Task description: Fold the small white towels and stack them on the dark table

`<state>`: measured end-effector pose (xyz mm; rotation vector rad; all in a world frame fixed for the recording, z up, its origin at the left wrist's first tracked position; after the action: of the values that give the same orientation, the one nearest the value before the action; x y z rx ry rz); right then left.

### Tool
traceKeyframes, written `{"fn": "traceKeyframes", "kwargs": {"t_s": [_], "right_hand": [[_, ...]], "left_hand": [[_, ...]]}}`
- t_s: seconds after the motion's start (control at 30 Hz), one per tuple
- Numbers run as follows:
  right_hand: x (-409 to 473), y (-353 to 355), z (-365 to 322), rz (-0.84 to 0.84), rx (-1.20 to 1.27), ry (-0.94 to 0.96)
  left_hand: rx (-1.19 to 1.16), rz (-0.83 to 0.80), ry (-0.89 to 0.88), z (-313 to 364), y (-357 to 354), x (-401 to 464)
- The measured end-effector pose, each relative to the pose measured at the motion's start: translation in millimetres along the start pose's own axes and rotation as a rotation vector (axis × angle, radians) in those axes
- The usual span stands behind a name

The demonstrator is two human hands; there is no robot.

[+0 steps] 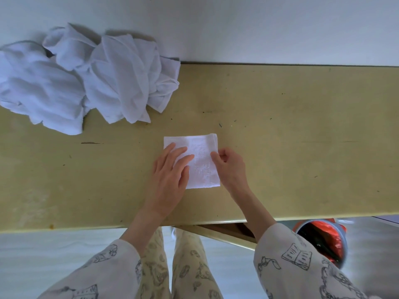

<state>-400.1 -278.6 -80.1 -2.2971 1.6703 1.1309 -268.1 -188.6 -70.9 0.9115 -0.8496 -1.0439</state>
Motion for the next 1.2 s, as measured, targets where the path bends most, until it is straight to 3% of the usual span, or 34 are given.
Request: {"fn": "traceKeyframes", "kwargs": {"t_s": [0.23, 0.47, 0.6, 0.7, 0.8, 0.93, 1.2], "right_hand": [[5.1, -0.6, -1.9, -0.017, -0.025, -0.007], [-1.9, 7.1, -5.0, 0.028, 0.012, -0.015], [-21.1, 15.5, -6.1, 0.194, -0.205, 0.265], [-35.5, -2.6, -0.8, 0.163, -0.519, 0.642], [-35.9, -16.4, 10.2, 0.101, -0.67, 0.783], [-29.0, -28.9, -0.5, 0.128, -0.745, 0.821], [-3.1, -41.1, 11.3, 0.099, -0.85, 0.696]], "left_hand": [[0.162, -0.266, -0.039, 1.9, -19.0, -6.2], [0.273, -0.358, -0.076, 0.3, -28.3, -8.2], [0.294, -0.355, -0.085, 2.1, -28.8, -10.1], [0.281, -0.37, -0.094, 2.8, -27.5, -10.3], [0.175, -0.351, -0.072, 5.1, -17.3, -7.8], [0.07, -0.237, 0.01, 1.3, -2.9, 3.0], [0.283, -0.269, 0.033, -21.5, -19.6, 4.5]]}}
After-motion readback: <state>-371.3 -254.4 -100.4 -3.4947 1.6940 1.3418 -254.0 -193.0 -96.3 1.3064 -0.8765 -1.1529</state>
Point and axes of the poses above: each hand's wrist, its own x-axis towards the middle knuckle, its own y-axis out of the back of the hand, z = x × y, the point moved 5 cm from there along x, towards the middle knuckle, and after that the axes turned 8 degrees about x, right-handed, at the moved point
